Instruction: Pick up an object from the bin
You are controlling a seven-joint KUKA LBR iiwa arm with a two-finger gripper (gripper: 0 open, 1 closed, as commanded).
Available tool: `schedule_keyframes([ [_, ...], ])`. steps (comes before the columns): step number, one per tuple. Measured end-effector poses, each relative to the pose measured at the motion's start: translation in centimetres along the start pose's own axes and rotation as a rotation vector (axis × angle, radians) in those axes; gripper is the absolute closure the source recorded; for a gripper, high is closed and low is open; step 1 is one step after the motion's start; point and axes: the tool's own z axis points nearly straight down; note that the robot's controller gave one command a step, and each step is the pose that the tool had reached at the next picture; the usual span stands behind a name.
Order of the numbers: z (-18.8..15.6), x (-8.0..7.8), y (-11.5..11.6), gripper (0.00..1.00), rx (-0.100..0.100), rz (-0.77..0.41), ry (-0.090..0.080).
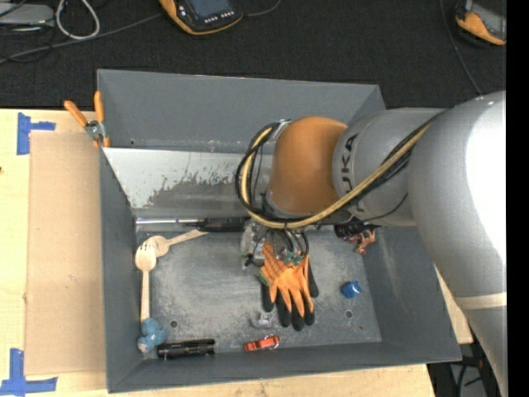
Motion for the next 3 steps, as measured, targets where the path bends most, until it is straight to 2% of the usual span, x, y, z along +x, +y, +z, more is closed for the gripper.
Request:
schedule_keyframes([
  [1,-3.7,0.3,-0.1,1.00,0.001,0.002,0.009],
  [3,-11.0,0.3,-0.1,1.00,0.001,0.006,0.008],
])
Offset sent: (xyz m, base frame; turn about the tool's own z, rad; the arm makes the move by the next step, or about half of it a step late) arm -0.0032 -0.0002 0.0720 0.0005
